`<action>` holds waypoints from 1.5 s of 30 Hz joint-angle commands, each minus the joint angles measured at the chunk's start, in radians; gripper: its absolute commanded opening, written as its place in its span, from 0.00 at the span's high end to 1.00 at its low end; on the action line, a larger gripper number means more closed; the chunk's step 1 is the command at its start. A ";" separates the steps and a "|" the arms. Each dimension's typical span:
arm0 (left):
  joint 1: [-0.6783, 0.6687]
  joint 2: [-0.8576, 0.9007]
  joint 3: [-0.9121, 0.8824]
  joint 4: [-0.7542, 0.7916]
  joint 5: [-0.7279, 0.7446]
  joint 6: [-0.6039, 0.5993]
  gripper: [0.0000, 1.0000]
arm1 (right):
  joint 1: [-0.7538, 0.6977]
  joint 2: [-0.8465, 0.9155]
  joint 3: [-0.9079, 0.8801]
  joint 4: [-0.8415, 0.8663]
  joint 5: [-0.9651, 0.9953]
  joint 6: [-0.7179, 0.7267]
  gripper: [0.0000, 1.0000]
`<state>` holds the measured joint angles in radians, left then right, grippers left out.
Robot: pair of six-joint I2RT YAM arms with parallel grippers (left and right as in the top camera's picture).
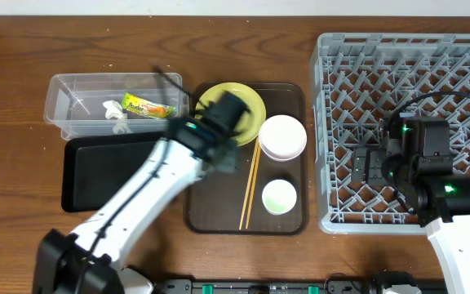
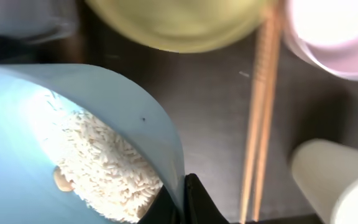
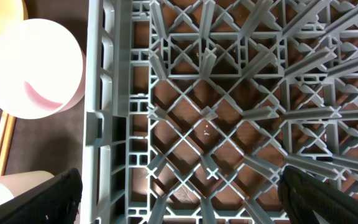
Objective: Sort waste into correct bins and load items into the dishwasher rack
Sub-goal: 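Tip the blue bowl over the black tray to dump the rice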
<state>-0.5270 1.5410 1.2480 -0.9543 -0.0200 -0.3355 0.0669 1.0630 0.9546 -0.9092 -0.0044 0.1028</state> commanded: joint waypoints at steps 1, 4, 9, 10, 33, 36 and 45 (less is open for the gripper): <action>0.129 -0.015 0.026 -0.014 0.116 0.072 0.94 | 0.015 0.000 0.019 -0.004 -0.004 0.001 0.01; 0.267 -0.012 0.010 -0.009 0.275 0.124 0.94 | 0.015 0.000 0.019 -0.005 -0.004 0.001 0.01; 0.501 -0.010 -0.023 -0.003 0.543 0.261 0.94 | 0.015 0.000 0.019 -0.011 -0.004 0.001 0.01; 0.549 -0.007 -0.031 -0.001 0.602 0.285 0.94 | 0.015 0.000 0.019 -0.011 -0.004 0.001 0.01; 1.076 0.329 -0.067 -0.013 1.439 0.372 0.94 | 0.015 0.000 0.019 -0.011 -0.004 0.001 0.01; 1.093 0.353 -0.067 -0.045 1.450 0.365 0.94 | 0.015 0.000 0.019 -0.011 -0.004 0.001 0.01; 1.111 0.361 -0.067 -0.103 1.518 0.468 0.94 | 0.015 0.000 0.019 -0.011 -0.004 0.001 0.01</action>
<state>0.5793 1.8988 1.1854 -1.0443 1.4155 0.0463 0.0669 1.0630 0.9546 -0.9195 -0.0044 0.1028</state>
